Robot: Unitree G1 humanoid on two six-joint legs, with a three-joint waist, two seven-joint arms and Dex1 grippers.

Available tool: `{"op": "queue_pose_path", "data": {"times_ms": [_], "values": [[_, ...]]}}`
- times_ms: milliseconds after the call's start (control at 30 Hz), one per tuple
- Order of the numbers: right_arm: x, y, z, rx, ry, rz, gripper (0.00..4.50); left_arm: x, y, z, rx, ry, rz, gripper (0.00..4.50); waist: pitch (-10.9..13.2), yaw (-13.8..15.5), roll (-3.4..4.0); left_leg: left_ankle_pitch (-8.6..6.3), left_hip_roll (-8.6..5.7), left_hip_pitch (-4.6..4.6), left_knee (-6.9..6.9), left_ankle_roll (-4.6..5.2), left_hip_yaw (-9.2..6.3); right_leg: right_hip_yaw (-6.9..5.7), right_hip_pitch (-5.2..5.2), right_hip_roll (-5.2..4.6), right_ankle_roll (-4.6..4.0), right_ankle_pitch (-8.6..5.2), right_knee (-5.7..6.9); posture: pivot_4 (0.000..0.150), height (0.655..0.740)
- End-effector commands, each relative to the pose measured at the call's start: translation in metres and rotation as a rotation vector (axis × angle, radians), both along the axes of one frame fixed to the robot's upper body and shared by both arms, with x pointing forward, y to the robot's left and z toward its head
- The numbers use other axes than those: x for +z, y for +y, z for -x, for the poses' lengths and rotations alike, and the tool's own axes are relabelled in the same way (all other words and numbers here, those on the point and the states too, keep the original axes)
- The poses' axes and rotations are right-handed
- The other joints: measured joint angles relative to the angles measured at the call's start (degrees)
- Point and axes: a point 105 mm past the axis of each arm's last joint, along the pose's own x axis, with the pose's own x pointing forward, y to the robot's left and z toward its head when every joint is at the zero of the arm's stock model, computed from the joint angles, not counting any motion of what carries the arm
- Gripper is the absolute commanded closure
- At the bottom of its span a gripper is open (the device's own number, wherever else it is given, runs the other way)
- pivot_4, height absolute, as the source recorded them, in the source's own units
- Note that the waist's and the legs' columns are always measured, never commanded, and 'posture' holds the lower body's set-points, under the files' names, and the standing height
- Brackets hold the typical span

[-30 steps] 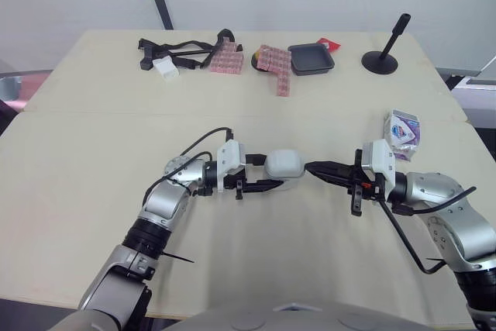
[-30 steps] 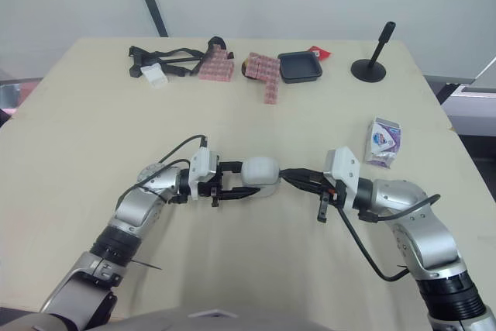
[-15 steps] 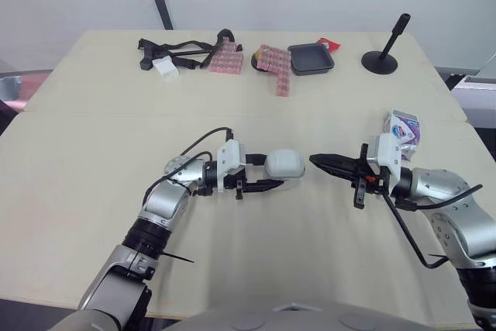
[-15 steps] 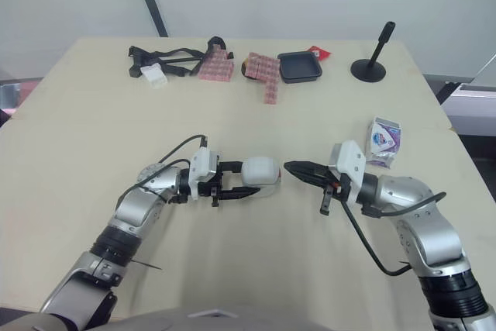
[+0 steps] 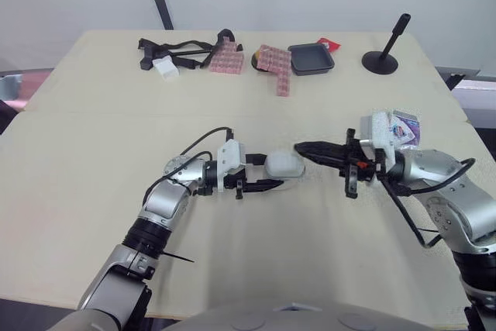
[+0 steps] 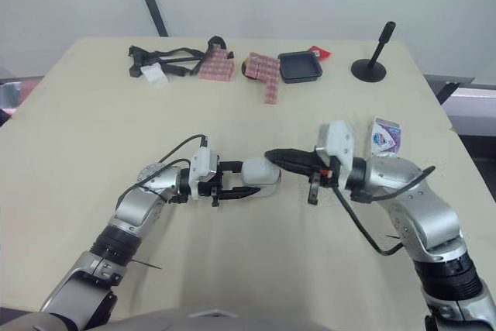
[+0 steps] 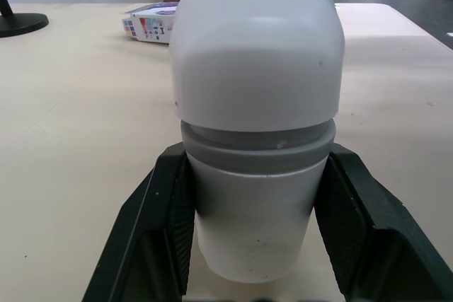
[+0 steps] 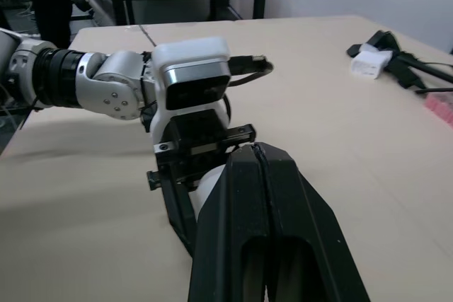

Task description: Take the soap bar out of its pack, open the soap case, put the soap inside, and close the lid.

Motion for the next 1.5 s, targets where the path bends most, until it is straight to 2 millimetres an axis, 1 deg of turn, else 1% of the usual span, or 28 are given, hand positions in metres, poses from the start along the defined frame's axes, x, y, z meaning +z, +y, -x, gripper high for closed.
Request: {"op": "queue_pose_path", "data": {"times_ms": [33, 333, 800, 1233, 1500], "values": [[0.007, 0.004, 0.001, 0.011, -0.017, 0.006, 4.48, 0.007, 0.0, 0.0, -0.002, -0.029, 0.01, 2.63, 0.0, 0.0, 0.0, 0.01, 0.0, 0.0, 0.0, -0.02, 0.0, 0.0, 0.0, 0.0, 0.0, 0.0, 0.0, 0.15, 0.74], [0.003, 0.004, -0.006, -0.004, 0.002, 0.029, 4.48, 0.006, 0.0, 0.001, 0.002, -0.031, 0.01, 2.63, 0.0, 0.0, 0.0, 0.01, 0.0, 0.0, -0.01, -0.07, 0.0, 0.0, 0.0, 0.01, 0.01, 0.0, 0.01, 0.15, 0.74], [-0.008, 0.006, -0.008, 0.005, 0.013, 0.089, 4.48, 0.007, -0.002, 0.002, 0.005, -0.031, 0.017, 2.63, 0.0, 0.0, 0.0, 0.03, 0.0, 0.0, -0.01, -0.13, -0.01, 0.0, 0.0, 0.02, 0.01, 0.01, 0.0, 0.15, 0.74], [-0.024, 0.011, -0.006, 0.014, 0.072, 0.146, 4.48, 0.007, -0.001, 0.0, 0.013, -0.028, 0.017, 2.63, 0.0, 0.0, 0.0, 0.03, 0.0, 0.1, -0.03, -0.15, -0.01, 0.0, 0.09, 0.02, 0.01, 0.01, 0.0, 0.15, 0.74], [-0.04, 0.009, -0.01, -0.025, 0.145, 0.194, 4.48, 0.008, -0.002, 0.0, 0.012, -0.029, 0.02, 2.63, 0.0, -0.2, -0.01, 0.02, 0.0, 0.49, -0.13, -0.19, -0.01, 0.0, 0.51, 0.01, 0.01, 0.0, -0.12, 0.15, 0.74]]}}
